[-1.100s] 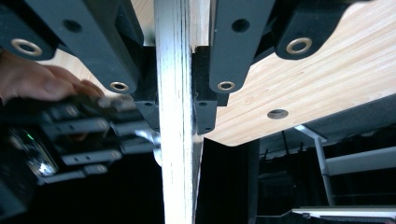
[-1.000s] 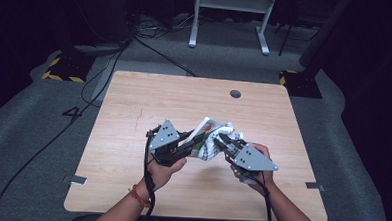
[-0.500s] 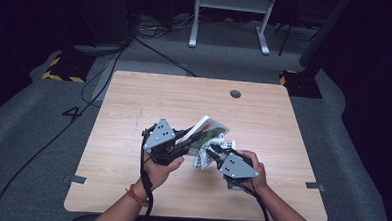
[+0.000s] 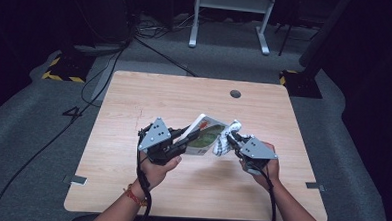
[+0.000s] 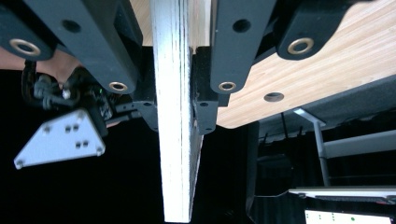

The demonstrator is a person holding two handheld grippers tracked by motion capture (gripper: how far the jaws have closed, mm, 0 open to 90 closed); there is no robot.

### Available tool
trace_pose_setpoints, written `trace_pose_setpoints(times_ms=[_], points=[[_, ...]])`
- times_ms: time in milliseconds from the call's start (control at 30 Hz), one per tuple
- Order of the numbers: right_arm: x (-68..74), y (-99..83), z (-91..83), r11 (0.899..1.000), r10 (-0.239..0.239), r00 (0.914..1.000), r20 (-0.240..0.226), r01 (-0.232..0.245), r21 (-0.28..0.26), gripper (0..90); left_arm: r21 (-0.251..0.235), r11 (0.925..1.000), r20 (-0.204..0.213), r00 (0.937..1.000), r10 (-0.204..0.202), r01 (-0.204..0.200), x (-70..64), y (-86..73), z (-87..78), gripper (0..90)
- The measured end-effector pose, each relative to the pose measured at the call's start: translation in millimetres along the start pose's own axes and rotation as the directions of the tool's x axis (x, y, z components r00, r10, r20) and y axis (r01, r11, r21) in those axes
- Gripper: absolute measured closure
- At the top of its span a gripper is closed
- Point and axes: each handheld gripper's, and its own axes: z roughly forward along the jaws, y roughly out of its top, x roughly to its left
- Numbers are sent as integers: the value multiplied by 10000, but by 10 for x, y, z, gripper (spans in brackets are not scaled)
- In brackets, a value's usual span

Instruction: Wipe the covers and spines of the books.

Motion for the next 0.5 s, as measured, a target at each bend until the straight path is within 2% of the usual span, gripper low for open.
trace_pose_setpoints(times_ms=[33, 100, 200, 333, 500], points=[[-8, 29, -24, 9999, 109, 9999, 10, -109, -129, 799, -33, 10000, 10, 10000, -6, 6, -1, -4, 6, 785], [31, 117, -77, 9990, -108, 9999, 89, 111, -425, 799, 43, 10000, 54, 10000, -7, 7, -5, -13, 28, 785], [139, 259, -132, 9957, -274, 9996, -72, 266, -882, 799, 149, 9998, 85, 9999, -120, 119, -16, -36, 74, 784], [362, 400, -146, 9883, -947, 9948, -379, 894, -1233, 799, 328, 9990, 89, 9995, -319, 316, -7, -51, 102, 784], [651, 514, -129, 9712, -1849, 9807, -628, 1726, -1639, 797, 520, 9979, 81, 9992, -382, 378, -17, -59, 132, 780]])
